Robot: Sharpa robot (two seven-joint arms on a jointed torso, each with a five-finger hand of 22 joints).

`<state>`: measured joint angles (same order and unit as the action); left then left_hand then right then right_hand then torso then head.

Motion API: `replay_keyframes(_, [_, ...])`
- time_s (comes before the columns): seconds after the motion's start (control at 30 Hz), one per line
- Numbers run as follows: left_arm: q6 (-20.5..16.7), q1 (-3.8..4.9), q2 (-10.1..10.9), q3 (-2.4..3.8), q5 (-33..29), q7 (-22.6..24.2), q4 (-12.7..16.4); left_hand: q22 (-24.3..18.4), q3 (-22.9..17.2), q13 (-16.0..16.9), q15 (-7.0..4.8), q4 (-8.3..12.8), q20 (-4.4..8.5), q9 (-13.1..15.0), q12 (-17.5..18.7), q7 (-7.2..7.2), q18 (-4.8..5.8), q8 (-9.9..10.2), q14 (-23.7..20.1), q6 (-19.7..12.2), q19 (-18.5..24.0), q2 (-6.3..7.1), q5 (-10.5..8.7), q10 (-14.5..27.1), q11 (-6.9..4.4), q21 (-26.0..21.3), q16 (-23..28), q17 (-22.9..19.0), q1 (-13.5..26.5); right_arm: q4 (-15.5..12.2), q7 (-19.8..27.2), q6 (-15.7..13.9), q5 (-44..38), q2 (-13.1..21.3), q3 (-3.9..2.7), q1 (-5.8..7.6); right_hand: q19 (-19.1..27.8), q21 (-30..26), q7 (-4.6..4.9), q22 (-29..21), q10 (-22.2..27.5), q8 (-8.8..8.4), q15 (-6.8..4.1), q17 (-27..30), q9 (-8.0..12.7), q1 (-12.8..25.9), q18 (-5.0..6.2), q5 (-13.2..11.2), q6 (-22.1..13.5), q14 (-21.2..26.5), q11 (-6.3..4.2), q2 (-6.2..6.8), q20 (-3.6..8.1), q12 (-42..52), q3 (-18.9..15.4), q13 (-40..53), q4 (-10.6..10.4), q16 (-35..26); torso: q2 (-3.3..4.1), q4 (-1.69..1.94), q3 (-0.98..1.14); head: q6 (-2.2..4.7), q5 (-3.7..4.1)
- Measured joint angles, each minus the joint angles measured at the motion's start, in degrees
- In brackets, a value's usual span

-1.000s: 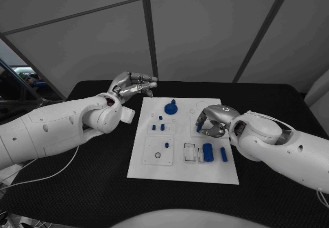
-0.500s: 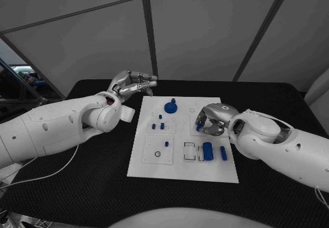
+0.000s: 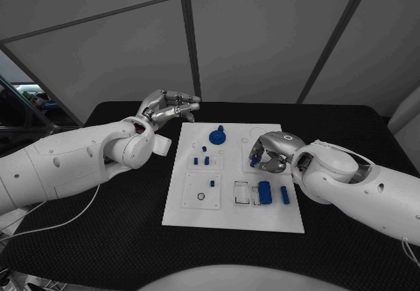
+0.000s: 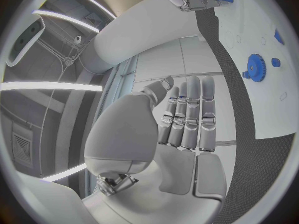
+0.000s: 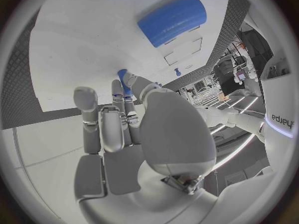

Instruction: Assemble the parts on the task board

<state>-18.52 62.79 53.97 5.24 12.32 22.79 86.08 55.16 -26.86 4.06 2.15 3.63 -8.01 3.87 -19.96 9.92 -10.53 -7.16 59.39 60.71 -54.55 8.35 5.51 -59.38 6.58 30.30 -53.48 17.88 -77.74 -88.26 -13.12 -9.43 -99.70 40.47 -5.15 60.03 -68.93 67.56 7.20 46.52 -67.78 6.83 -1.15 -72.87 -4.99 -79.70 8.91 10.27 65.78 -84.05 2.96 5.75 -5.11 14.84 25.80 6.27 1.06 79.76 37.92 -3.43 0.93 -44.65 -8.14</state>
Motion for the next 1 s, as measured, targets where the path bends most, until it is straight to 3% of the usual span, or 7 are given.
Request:
replay_keyframes(0.53, [0.05, -0.02, -0.14, 0.0, 0.0, -0.03, -0.2, 0.01, 0.0, 0.0, 0.0, 0.0, 0.0, 0.0, 0.0, 0.0, 0.0, 0.0, 0.0, 0.0, 0.0, 0.0, 0.0, 0.0, 0.0, 0.0, 0.0, 0.0, 0.0, -5.27, -0.28, -2.39, 6.24, 3.15, -0.22, 0.17, -0.2, 0.0, -0.25, 0.06, 0.0, 0.08, 0.0, 0.01, 0.0, 0.36, -0.01, -0.01, 0.1, 0.0, 0.0, -0.36, 0.2, 0.0, -0.61, 0.12, -0.29, -0.01, -0.07, 0.03, 0.01, 0.6, 0.36])
replay_keyframes(0.73, [0.05, -0.02, -0.22, 0.0, -0.01, -0.06, -0.27, -0.06, 0.0, 0.0, 0.0, 0.0, 0.0, 0.0, 0.0, 0.0, 0.0, 0.0, 0.0, 0.0, 0.0, 0.0, 0.0, 0.2, -0.2, -0.22, 0.0, -0.06, 0.0, -8.2, -0.29, -3.11, 9.17, 3.7, -1.19, 0.33, -0.2, 0.0, -0.3, 0.06, 0.01, 0.08, 0.01, 0.01, 0.0, 0.94, 0.0, -0.21, 0.06, 0.0, 0.0, -0.41, 0.2, 0.0, -0.73, 0.12, -0.4, -0.01, -0.04, 0.03, 0.02, 0.7, 0.14])
replay_keyframes(1.0, [0.05, -0.03, -0.65, 0.0, -0.01, -0.08, -0.45, -0.06, 0.0, 0.0, 0.0, 0.0, 0.0, 0.0, 0.0, 0.0, 0.0, 0.0, 0.0, 0.0, 0.0, 0.0, 0.0, 0.2, -0.2, -0.22, 0.0, -0.06, 0.0, -11.2, -0.01, -4.3, 11.02, 1.49, -1.46, 0.31, -0.2, 0.0, -0.28, 0.05, 0.01, 0.05, 0.01, -0.07, 0.0, 0.94, 0.0, -0.31, 0.15, 0.0, 0.0, -0.42, 0.2, 0.0, -0.81, 0.17, -0.33, -0.01, -0.02, 0.03, -0.01, 0.24, -0.32])
